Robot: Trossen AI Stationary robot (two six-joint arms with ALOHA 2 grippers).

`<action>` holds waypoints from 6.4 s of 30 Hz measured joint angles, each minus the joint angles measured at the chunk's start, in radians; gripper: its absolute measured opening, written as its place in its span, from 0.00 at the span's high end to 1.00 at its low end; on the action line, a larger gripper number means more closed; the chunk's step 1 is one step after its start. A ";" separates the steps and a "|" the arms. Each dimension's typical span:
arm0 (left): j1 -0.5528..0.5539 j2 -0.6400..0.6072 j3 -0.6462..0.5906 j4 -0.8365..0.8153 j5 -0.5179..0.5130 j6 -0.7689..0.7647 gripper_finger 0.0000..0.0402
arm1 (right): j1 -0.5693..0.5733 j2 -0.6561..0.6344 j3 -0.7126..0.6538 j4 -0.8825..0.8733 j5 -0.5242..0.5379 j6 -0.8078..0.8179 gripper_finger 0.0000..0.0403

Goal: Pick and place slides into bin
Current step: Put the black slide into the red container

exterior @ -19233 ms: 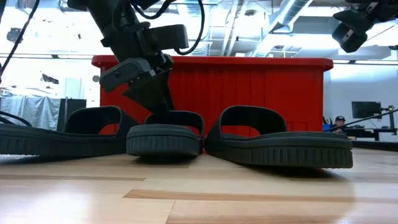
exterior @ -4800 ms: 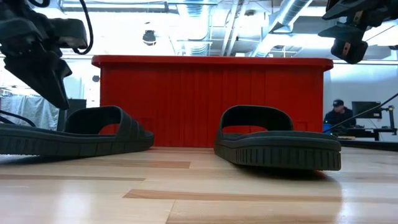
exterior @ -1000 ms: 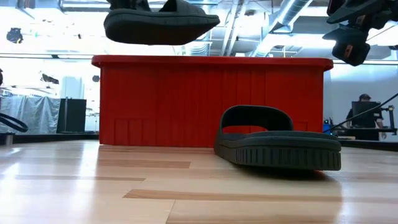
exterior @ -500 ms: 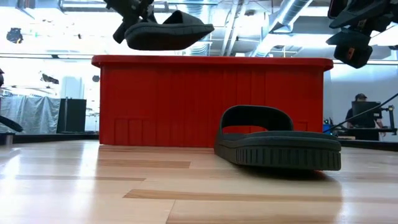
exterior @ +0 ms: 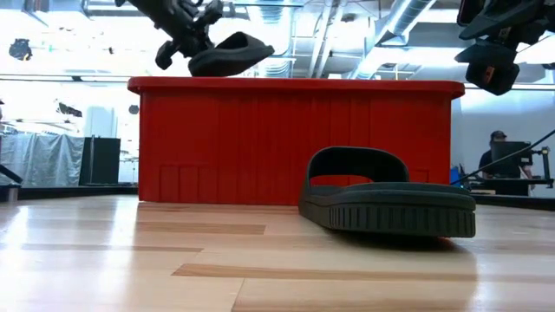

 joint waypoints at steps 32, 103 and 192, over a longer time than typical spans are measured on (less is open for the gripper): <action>0.087 0.617 0.740 -0.622 -0.245 0.159 1.00 | 0.000 0.000 0.000 -0.030 0.001 0.001 0.69; 0.024 0.793 0.822 -1.108 -0.311 -0.131 1.00 | 0.000 0.000 0.000 -0.172 -0.010 0.000 0.69; -0.458 -0.112 0.136 0.036 -0.233 0.494 0.81 | -0.002 0.117 0.000 0.084 0.141 0.045 0.69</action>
